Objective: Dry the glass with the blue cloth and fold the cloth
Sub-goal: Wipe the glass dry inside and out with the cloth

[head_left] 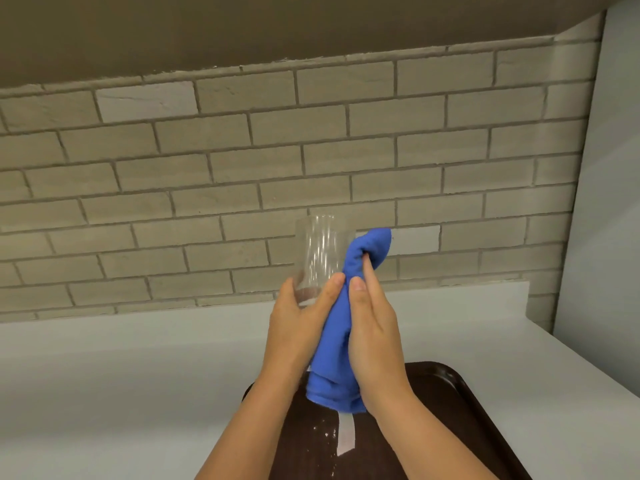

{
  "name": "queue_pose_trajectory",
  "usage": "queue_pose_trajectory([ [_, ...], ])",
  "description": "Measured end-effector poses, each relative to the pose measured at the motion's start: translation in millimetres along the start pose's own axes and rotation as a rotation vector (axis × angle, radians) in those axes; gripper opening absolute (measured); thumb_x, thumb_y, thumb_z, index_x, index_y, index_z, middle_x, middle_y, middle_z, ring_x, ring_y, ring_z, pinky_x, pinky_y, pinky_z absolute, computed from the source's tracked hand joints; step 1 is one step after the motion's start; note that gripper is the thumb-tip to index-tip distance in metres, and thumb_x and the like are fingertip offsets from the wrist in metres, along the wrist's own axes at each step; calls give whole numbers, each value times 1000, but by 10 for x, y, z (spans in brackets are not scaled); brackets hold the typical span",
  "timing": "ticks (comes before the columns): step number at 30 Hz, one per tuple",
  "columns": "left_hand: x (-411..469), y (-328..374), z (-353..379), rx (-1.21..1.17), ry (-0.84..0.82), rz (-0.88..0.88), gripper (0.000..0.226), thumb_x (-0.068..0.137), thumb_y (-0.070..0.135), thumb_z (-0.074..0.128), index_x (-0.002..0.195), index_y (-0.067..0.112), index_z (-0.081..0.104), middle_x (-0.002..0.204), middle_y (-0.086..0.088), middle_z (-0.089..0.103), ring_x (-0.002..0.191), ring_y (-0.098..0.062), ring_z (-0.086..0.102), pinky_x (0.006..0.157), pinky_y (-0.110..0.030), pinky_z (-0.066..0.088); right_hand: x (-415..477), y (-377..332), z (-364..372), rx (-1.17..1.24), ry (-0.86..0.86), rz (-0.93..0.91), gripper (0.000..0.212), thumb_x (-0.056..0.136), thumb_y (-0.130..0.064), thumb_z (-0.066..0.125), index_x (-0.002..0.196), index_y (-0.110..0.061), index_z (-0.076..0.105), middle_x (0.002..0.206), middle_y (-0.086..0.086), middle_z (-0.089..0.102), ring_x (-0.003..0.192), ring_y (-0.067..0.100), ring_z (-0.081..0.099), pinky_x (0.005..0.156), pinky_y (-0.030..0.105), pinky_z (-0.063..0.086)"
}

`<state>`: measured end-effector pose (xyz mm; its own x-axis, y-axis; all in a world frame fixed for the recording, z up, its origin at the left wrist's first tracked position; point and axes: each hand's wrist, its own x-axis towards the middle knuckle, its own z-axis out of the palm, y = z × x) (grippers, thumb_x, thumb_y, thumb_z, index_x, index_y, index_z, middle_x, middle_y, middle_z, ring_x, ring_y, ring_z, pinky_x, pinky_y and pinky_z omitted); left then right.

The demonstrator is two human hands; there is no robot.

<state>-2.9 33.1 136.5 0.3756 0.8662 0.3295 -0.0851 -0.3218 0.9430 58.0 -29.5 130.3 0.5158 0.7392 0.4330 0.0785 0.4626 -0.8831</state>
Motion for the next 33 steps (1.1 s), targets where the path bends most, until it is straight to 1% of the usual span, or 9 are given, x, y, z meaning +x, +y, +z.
queue_pose_trajectory([
  [3,43,-77,-101,-265,-104,-133,69,55,53,71,111,14,64,103,-11,72,97,-27,68,83,-37,53,-100,55,61,-121,-67,-113,48,97,-29,30,142,-35,14,154,-19,13,139,-8,10,119,27,14],
  [8,-39,-158,-50,-693,-300,-138,31,72,35,50,77,25,79,97,13,74,83,-2,71,79,-21,56,57,0,120,-597,-122,-467,50,87,-47,26,133,-46,7,149,-22,-12,141,-2,-13,116,19,-2],
  [11,61,-137,-95,-629,-349,-158,31,68,50,65,86,28,77,98,0,76,98,-22,68,95,-47,48,335,-179,120,-554,-115,-481,58,86,-45,40,139,-36,20,147,-21,0,143,5,-1,113,17,7],
  [19,195,-170,-93,-422,-200,-41,84,35,71,72,101,19,70,93,-6,73,82,-19,68,75,-36,53,216,24,27,-154,-82,-49,43,94,-35,32,137,-36,30,106,-25,54,96,-14,55,76,3,42],
  [23,236,-194,-179,-393,-129,-105,71,45,66,71,95,16,72,103,-15,73,96,-30,68,92,-51,50,-199,268,35,-278,-108,-79,52,88,-46,32,136,-47,11,151,-19,22,136,-5,24,116,23,22],
  [26,26,-325,-135,-382,-336,-52,80,66,62,64,125,9,56,118,-15,67,107,-23,66,97,-40,50,-177,228,89,-557,-140,-336,46,89,-50,24,121,-61,-7,143,-33,-16,139,-8,-11,118,24,2],
  [28,-49,-261,-105,-598,-331,-231,56,85,37,50,136,15,45,118,1,68,108,-10,65,90,-24,51,-16,120,106,-615,-126,-455,45,88,-42,21,123,-58,-3,146,-27,-15,140,-5,-13,117,23,-2],
  [31,13,-152,2,-527,-299,-158,42,69,46,57,99,19,70,78,1,77,71,-12,72,59,-25,57,321,-113,77,-563,-152,-407,48,94,-34,29,135,-42,7,155,-14,-4,143,1,-4,114,18,3],
  [33,102,-133,-119,-608,-335,-102,53,59,54,69,99,19,71,82,-2,76,74,-16,72,63,-30,56,493,-248,66,-421,-158,-291,48,97,-29,30,141,-33,15,155,-10,12,141,2,11,113,19,12],
])
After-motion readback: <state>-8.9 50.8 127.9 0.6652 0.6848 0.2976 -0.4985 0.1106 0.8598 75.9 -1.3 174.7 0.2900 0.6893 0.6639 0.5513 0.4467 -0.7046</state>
